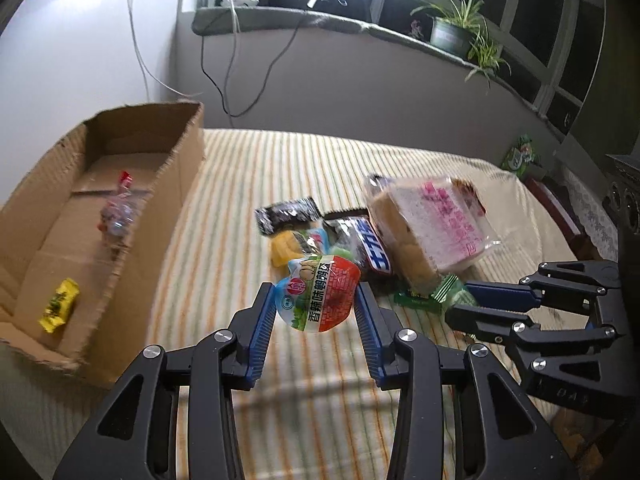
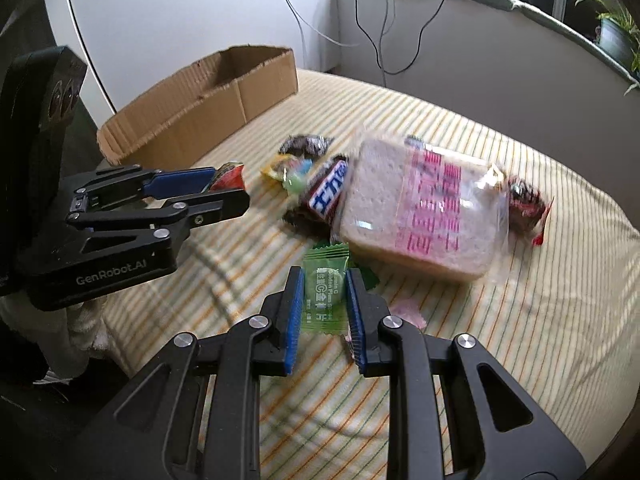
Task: Organize snacks
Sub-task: 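Grasp the green candy packet with the right tool while the left tool grasps the red-and-white jelly cup, then carry both candies into the cardboard box and open both tools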
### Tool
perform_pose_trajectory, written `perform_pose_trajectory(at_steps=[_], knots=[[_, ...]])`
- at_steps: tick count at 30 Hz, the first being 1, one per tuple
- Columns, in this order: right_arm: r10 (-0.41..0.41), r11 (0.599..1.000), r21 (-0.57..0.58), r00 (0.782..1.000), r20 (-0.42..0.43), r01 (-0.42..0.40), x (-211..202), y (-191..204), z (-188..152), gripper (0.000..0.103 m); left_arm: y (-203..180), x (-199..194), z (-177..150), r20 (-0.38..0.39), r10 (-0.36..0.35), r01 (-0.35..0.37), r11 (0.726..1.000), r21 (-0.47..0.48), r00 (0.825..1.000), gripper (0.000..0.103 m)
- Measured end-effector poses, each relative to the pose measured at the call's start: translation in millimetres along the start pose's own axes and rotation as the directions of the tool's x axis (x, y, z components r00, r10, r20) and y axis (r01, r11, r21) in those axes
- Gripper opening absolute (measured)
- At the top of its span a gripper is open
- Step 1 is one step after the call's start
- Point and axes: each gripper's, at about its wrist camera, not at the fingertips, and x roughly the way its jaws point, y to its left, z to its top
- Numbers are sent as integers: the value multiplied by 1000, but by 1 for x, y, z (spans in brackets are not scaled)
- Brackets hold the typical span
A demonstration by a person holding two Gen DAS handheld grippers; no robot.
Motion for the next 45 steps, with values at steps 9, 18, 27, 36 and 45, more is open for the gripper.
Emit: perform_pose_trajectory(at_steps=[9,18,27,36,45], knots=[[22,999,-26,999,47,-21,-4,20,32,22,27,-25,9,64,47,-44,998,-33,997,39],[58,995,-81,995,77,-51,6,47,75,22,68,-46,16,111,118,-109,990,-85,987,39],[102,988,-128,991,91,-90,22,80,108,22,104,-55,18,127,173,-157,979,-131,977,39],[146,976,-175,986,80,-130,39,117,133,22,137,-58,18,129,222,-197,964,-178,967,39],[160,967,-207,986,44,-148,64,142,142,22,160,-56,19,116,253,-226,952,-207,961,39]])
